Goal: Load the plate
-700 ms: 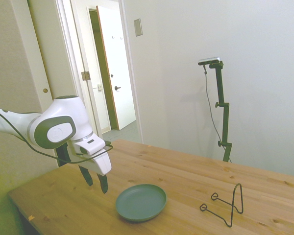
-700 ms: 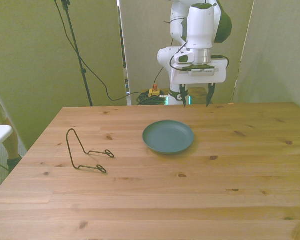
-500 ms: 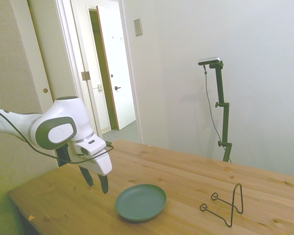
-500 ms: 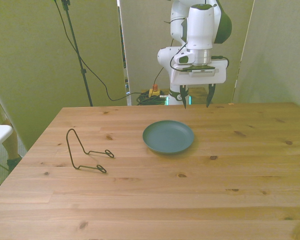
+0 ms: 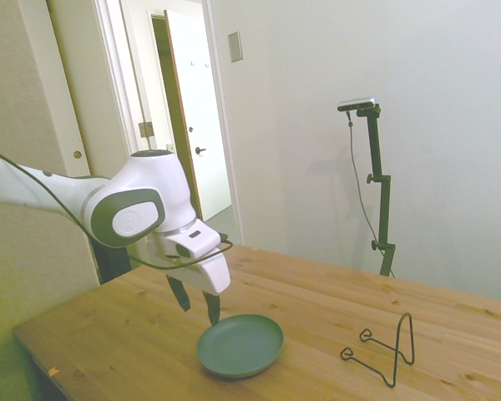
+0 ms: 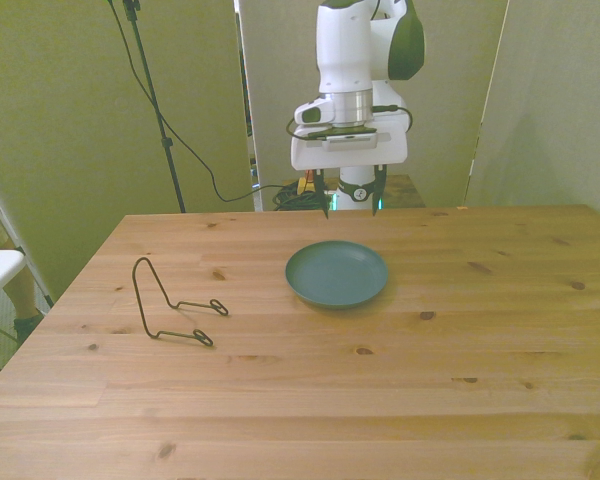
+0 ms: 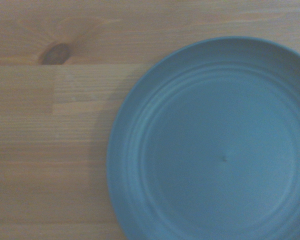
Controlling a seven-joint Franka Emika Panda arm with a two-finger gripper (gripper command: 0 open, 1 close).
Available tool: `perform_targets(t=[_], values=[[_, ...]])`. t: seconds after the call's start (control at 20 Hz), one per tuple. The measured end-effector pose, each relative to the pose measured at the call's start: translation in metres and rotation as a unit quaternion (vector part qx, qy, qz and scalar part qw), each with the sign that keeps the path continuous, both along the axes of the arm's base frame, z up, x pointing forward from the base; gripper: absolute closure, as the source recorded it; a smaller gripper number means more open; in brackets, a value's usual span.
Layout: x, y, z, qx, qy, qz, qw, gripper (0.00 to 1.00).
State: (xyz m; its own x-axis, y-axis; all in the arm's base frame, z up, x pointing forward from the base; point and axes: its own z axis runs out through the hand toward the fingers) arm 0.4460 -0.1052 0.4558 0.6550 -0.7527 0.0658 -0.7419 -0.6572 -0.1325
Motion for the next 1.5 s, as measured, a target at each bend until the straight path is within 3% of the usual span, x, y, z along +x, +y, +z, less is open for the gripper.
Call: perform_targets(t=[0.4, 0.8, 1.5], values=[[0.037, -0.089, -0.032, 0.027, 0.028, -0.024, 0.9989, 0.00], [0.047, -0.134, -0.037, 0.081, 0.034, -0.027, 0.9958, 0.00], [0.050, -0.143, -0.088, 0.141, 0.043, -0.004, 0.9890, 0.00]])
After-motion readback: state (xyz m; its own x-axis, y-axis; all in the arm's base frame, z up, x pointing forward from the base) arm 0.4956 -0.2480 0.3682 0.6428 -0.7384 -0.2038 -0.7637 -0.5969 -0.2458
